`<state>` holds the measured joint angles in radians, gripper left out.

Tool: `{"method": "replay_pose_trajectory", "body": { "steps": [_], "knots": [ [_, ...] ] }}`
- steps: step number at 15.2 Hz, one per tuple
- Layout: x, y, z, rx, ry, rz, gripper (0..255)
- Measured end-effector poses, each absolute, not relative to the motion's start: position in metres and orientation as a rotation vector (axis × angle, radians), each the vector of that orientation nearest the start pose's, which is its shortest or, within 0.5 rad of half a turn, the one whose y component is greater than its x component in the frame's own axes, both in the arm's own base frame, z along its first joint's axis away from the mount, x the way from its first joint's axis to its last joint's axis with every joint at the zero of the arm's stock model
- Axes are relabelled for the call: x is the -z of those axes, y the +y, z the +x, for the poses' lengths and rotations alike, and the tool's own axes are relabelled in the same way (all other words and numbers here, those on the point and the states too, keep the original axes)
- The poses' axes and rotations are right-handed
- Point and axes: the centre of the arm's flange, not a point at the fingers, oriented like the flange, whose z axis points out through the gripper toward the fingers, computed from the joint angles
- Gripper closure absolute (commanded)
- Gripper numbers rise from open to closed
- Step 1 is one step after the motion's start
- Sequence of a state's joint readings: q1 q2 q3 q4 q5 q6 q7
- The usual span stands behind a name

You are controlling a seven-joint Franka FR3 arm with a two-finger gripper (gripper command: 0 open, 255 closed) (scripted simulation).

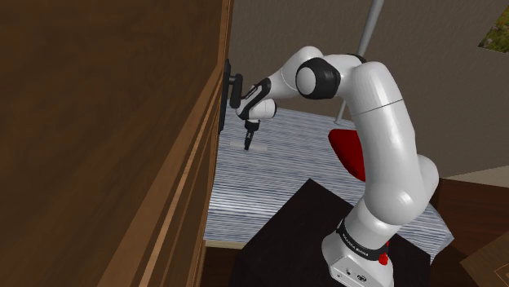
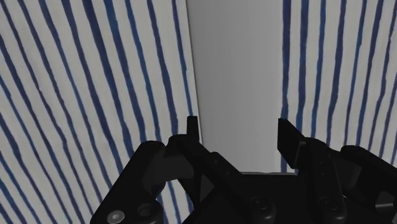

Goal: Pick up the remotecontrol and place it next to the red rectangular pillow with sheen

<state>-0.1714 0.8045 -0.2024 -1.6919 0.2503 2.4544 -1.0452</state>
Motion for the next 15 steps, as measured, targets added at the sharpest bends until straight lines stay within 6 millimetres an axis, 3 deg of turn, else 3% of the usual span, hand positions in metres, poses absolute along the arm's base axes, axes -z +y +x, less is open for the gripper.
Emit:
{"method": "replay_pose_trajectory", "body": {
  "steps": [15],
  "knots": [
    [-0.211, -0.232, 0.627, -0.01, -0.825, -3.012, 255]
  ]
}}
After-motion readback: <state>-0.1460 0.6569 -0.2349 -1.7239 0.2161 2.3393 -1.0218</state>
